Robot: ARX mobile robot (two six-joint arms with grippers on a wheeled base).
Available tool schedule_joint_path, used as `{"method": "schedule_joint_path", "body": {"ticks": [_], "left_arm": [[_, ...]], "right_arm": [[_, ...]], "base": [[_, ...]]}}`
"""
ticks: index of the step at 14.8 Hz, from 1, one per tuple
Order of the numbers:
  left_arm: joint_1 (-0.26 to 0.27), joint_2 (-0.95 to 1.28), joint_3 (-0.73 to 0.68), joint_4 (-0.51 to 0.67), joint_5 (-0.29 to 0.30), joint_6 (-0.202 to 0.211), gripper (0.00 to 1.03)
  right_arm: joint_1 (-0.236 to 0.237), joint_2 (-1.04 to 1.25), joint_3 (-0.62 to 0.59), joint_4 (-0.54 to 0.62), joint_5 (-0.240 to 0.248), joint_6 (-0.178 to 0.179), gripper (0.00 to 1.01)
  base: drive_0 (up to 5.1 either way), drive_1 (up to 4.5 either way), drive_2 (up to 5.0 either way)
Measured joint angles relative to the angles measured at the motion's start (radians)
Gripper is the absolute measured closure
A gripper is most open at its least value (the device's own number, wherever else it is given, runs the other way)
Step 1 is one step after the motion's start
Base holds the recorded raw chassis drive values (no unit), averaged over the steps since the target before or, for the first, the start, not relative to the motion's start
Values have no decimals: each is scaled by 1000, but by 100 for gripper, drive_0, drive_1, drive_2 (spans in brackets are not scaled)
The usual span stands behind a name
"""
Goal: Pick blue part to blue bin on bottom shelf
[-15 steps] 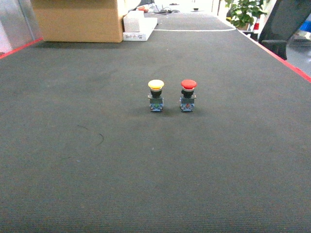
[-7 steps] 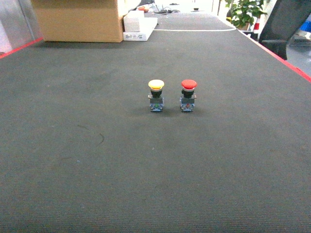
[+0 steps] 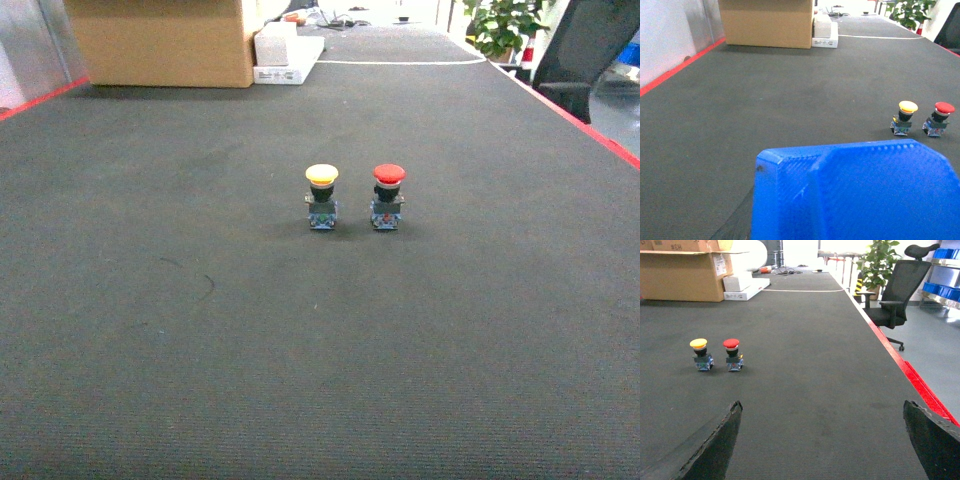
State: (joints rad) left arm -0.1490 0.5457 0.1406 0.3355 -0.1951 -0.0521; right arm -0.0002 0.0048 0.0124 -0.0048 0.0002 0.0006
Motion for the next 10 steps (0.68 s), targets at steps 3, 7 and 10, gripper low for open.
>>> {"method": "schedule_joint_path", "body": {"ticks": [3, 7, 10], "left_arm": [[0, 2, 0, -2, 0, 0, 59], [2, -2, -2, 1, -6, 0, 59], [2, -2, -2, 1, -4, 0, 59]], "right_arm": [[0, 0, 0, -2, 0, 0, 3], [0, 0, 0, 0, 0, 0, 3], [0, 0, 0, 0, 0, 0, 3]], "base": [[1, -281, 283], [-145, -145, -145], [-161, -161, -161]]}}
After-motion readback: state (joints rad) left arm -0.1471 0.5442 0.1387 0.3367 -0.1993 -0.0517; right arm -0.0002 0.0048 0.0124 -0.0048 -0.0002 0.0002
